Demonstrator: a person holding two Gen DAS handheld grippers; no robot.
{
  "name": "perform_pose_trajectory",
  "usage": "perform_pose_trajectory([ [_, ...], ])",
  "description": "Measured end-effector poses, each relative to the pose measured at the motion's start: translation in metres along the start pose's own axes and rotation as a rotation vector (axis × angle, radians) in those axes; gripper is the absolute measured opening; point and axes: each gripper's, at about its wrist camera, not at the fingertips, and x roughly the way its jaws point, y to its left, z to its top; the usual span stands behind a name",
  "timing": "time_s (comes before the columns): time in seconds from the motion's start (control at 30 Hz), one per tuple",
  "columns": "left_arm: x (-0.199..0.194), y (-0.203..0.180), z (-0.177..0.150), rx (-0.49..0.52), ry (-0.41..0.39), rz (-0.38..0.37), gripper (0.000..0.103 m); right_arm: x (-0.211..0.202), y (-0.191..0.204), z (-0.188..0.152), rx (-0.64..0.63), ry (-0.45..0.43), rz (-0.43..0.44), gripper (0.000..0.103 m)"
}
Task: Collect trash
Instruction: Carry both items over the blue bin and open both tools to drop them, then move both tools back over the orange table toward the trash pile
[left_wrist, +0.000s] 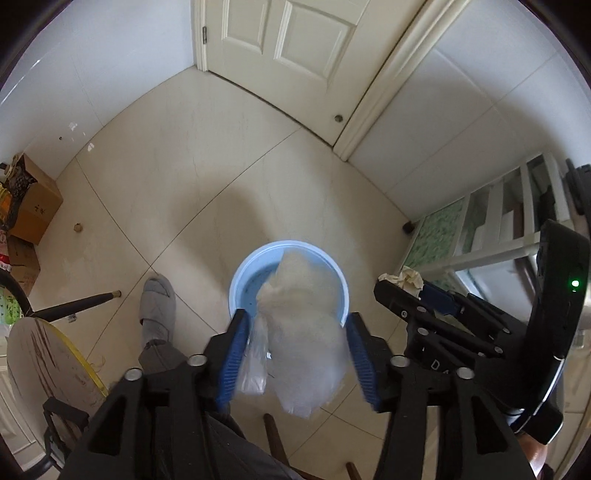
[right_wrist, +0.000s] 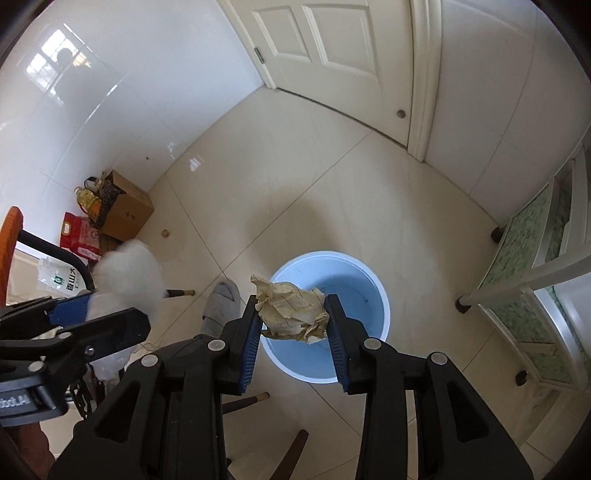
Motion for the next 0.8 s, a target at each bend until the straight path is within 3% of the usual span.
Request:
perform_pose_trajectory([
  [0.13,0.001,-0.013,0.015,0.014,-0.012,0.039,0.078,0.010,-0.007,-0.001,0.016,0.016,-0.002,0.040],
  [0.2,0.000,-0.021,0.010,0.018,-0.022,0.066,0.080,0.011,-0.009,-0.001,0.026,0.014,0.005,0.064],
  [0.23,-0.002,-0.023,0.006,0.021,-0.031,0.074,0.080,0.010,-0.011,-0.002,0.030,0.010,0.016,0.084],
  [0.27,-0.009,-0.026,-0.001,0.021,-0.040,0.082,0.081,0.009,-0.011,-0.003,0.035,0.003,0.021,0.094],
  [0.4,-0.030,-0.037,-0.017,0.027,-0.098,0.116,0.085,0.003,-0.012,-0.005,0.056,-0.011,0.002,0.103],
  [0.6,-0.074,-0.046,-0.047,0.035,-0.202,0.151,0.091,-0.021,-0.007,-0.008,0.072,-0.043,-0.021,0.103],
  [0.8,-0.136,-0.048,-0.095,0.025,-0.342,0.157,0.091,-0.076,0.017,-0.008,0.062,-0.144,-0.021,0.103],
])
